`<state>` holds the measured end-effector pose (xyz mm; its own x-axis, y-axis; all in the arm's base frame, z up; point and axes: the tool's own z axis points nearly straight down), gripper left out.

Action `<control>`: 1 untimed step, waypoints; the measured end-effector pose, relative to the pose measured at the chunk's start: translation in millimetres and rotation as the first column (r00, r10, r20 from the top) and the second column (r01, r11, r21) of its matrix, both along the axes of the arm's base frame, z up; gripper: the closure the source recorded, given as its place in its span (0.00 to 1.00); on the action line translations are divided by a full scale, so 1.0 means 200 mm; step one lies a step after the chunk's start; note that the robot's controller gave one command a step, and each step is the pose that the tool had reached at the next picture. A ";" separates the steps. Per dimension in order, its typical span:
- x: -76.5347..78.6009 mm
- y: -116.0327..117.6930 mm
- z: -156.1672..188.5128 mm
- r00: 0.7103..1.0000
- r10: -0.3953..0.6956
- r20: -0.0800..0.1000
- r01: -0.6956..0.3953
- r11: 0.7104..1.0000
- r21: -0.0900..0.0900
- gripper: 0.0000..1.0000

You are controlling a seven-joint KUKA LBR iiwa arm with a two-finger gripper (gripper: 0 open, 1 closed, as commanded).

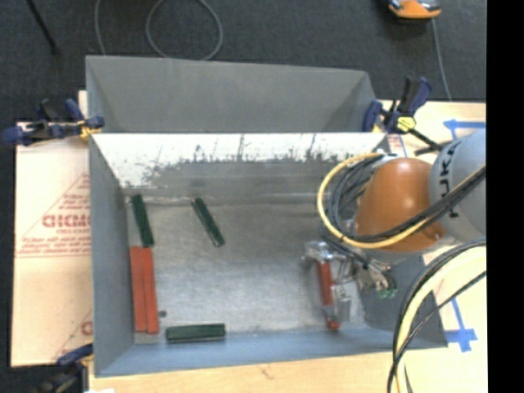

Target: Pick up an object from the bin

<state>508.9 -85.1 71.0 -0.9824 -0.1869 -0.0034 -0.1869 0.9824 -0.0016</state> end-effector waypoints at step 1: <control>0.47 -0.28 0.04 0.969 0.247 0.005 -0.247 0.969 -0.004 0.00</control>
Offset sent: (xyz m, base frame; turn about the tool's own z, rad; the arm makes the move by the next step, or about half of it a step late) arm 0.0904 -0.0534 0.0046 -0.2520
